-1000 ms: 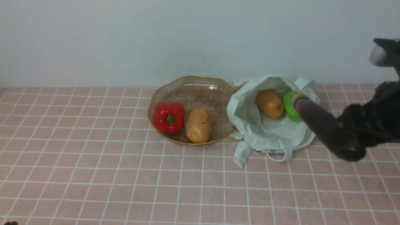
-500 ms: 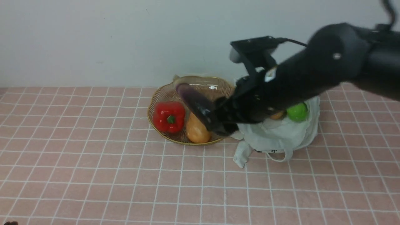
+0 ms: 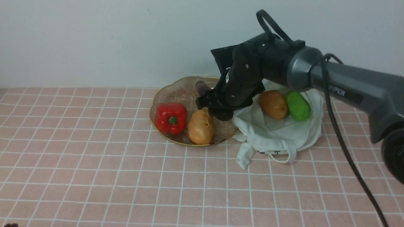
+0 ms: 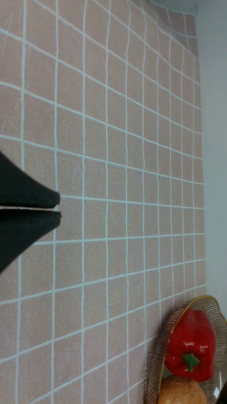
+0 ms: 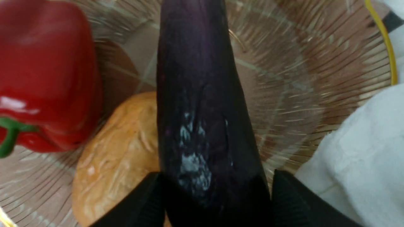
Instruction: Take vegetables from bag on pink coffee tablecloth place on plate.
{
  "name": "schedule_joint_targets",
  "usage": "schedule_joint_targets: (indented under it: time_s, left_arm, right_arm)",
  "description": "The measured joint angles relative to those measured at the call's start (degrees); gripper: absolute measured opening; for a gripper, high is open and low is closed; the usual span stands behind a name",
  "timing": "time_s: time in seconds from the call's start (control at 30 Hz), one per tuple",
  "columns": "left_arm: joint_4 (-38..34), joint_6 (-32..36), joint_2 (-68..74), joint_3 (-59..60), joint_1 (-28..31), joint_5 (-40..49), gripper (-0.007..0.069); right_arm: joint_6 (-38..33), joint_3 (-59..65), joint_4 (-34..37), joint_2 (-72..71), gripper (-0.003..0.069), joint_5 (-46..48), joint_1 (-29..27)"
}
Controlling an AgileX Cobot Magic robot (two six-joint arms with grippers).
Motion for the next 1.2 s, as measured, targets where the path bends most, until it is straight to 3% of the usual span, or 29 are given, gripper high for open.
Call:
schedule_joint_targets:
  time_s: [0.03,0.13,0.2,0.3,0.4,0.5,0.67,0.77,1.0,1.2]
  left_arm:
    - [0.00,0.00,0.00,0.00,0.00,0.00,-0.0004]
    - [0.00,0.00,0.00,0.00,0.00,0.00,-0.0004]
    - [0.00,0.00,0.00,0.00,0.00,0.00,-0.0004]
    - [0.00,0.00,0.00,0.00,0.00,0.00,-0.0004]
    - [0.00,0.00,0.00,0.00,0.00,0.00,-0.0004]
    - [0.00,0.00,0.00,0.00,0.00,0.00,-0.0004]
    - [0.00,0.00,0.00,0.00,0.00,0.00,-0.0004]
    - [0.00,0.00,0.00,0.00,0.00,0.00,-0.0004]
    - [0.00,0.00,0.00,0.00,0.00,0.00,-0.0004]
    - [0.00,0.00,0.00,0.00,0.00,0.00,-0.0004]
  right_arm:
    - [0.00,-0.27,-0.07,0.07,0.0512,1.09,0.00]
    - [-0.07,-1.02,0.20,-0.06,0.0603,3.81,0.00]
    - [-1.64,-2.50,0.32,-0.56,0.0638,7.96,0.00]
    - [-4.20,-5.83,0.32,-1.83,0.0636,15.24,0.00]
    - [-7.48,-9.21,0.25,-4.03,0.0579,18.99,0.00]
    - [-10.07,-9.75,0.26,-8.43,0.0452,19.76,-0.02]
    - [-11.28,-5.22,1.65,-18.47,0.0203,20.08,-0.02]
    - [-11.43,4.31,2.23,-30.89,0.0038,20.34,-0.02]
    - [-11.43,24.85,1.88,-53.30,-0.0014,19.41,-0.02]
    - [-11.43,53.98,3.08,-71.01,-0.0015,-4.98,-0.02]
